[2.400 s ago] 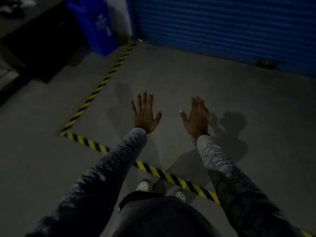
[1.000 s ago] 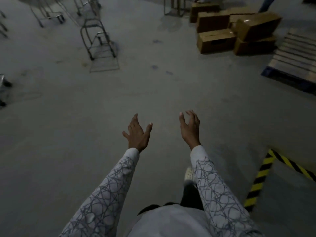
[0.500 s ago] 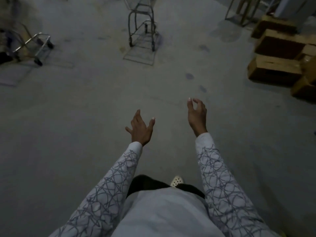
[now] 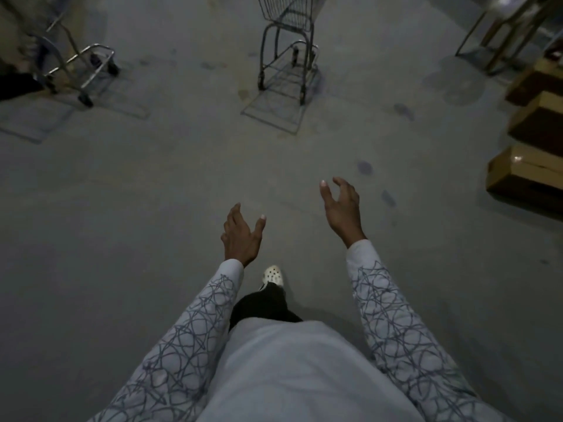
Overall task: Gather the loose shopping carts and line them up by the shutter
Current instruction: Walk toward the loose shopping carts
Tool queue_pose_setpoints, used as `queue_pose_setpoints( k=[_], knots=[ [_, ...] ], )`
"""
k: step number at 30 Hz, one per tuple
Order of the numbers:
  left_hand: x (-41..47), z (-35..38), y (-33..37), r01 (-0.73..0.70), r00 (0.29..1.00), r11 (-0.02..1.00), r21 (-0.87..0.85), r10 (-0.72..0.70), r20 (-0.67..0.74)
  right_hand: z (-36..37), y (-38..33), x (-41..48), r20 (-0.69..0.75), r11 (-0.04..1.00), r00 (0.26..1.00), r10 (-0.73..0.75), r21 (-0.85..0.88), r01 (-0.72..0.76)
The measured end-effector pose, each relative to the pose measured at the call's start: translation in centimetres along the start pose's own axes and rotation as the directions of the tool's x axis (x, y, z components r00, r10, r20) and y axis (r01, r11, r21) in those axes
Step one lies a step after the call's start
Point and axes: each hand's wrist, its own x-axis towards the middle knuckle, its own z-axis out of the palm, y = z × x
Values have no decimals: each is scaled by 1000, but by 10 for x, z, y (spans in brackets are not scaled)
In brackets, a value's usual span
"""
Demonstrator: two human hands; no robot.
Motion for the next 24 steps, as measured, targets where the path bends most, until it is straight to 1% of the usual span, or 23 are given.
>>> queue_pose_setpoints(
  k=[4,8,12,16,18,20,22,24],
  knots=[
    [115,-2,49,-32,999,999,6,32,29,12,-39,109,17,1000,1000,5,5,-5],
    [220,-17,118,-173,985,984,40,172,34,15,-71,185,22,1000,1000,-4,31,4],
    [306,-17,182,-267,962,964,6,266,54,14,-68,249,48,997,997,57,54,-60],
    [378,9,221,-324,944,946,-26,325,58,19,-52,327,80,999,996,47,1,-47],
    [413,29,233,-336,939,942,-23,337,74,25,-45,371,104,999,994,42,-19,-40],
    [453,50,243,-319,942,948,-7,318,107,31,-42,422,128,999,991,23,-36,-18],
    [492,66,256,-288,948,958,-1,285,139,31,-45,479,188,998,982,-2,-61,14],
    [529,75,271,-254,958,967,-19,254,135,24,-59,540,266,996,964,-25,-78,47]
  ],
)
